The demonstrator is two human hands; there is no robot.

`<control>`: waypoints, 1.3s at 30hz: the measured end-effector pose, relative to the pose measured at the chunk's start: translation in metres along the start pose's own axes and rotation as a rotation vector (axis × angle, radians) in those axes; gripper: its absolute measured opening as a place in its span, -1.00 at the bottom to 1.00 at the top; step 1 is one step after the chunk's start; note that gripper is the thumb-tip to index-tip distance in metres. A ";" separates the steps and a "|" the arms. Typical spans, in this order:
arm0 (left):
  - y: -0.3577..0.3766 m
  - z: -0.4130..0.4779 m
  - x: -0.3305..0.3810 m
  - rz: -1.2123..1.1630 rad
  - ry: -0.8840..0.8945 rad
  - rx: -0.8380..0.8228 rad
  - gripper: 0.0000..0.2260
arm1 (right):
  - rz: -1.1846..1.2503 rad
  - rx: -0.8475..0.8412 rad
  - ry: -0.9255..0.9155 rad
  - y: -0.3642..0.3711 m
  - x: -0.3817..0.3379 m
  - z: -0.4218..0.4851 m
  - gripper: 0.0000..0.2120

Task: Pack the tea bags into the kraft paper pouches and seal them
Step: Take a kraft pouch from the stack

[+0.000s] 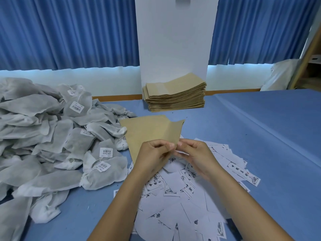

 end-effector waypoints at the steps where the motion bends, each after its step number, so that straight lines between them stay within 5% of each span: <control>1: 0.000 0.001 0.000 0.112 0.038 0.035 -0.85 | 0.013 -0.001 0.005 0.001 0.002 -0.001 -0.79; 4: 0.001 0.001 0.006 0.385 0.180 0.115 -0.93 | 0.075 0.016 0.006 0.001 0.003 -0.002 -0.80; 16: 0.001 0.000 0.013 0.501 0.211 0.136 -0.88 | 0.116 0.032 -0.028 -0.005 -0.001 -0.001 -0.81; 21: -0.002 -0.002 0.013 0.370 0.143 0.104 -0.88 | 0.081 0.046 -0.032 -0.006 0.000 0.000 -0.85; 26: 0.006 -0.004 0.017 0.653 0.335 0.165 -0.92 | 0.037 0.031 -0.035 0.000 0.002 -0.002 -0.81; 31: 0.020 -0.006 0.010 0.850 0.383 0.167 -0.91 | -0.183 0.243 -0.087 0.004 0.005 -0.006 -0.76; 35: 0.020 -0.010 0.018 0.873 0.518 0.202 -0.94 | -0.118 0.263 -0.029 0.010 0.013 -0.005 -0.93; 39: 0.017 -0.007 0.021 0.795 0.518 0.169 -0.93 | -0.024 0.173 -0.028 0.018 0.009 -0.006 -0.77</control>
Point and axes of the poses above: each hand's wrist, its own z-axis towards the middle knuckle, its own y-axis out of the palm, x = y × z, the point moved 5 cm from there along z, towards the middle knuckle, and after that the axes turned 1 degree about z, right-handed, at the moved point
